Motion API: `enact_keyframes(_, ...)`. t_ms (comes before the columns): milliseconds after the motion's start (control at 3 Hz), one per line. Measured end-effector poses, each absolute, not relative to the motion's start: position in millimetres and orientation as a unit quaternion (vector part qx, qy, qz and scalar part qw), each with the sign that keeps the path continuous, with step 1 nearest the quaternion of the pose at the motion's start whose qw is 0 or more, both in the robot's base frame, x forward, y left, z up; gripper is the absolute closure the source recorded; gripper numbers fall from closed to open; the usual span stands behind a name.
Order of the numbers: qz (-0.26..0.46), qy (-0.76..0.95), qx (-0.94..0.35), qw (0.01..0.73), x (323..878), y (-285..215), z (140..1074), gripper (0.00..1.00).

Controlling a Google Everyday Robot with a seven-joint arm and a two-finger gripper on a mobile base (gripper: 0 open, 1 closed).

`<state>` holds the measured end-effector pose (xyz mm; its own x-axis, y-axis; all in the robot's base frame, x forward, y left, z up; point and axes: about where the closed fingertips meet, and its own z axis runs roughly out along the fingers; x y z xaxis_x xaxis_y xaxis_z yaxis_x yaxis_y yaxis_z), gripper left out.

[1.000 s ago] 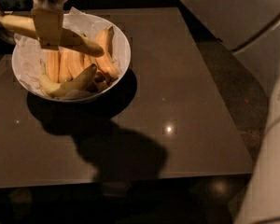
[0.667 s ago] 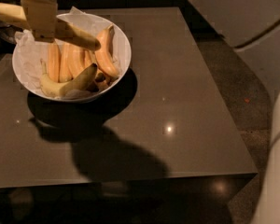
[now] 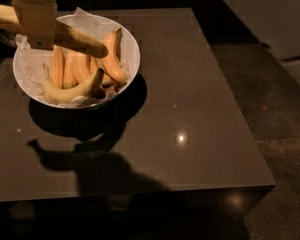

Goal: Pick banana from white bowl

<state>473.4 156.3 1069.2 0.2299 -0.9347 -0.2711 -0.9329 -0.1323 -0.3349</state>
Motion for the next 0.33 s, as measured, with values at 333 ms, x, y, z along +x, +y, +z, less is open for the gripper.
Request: enact_keyframes(333,0.005,0.632,-0.740,0.228,456.7,144.1,1067.4,1.00)
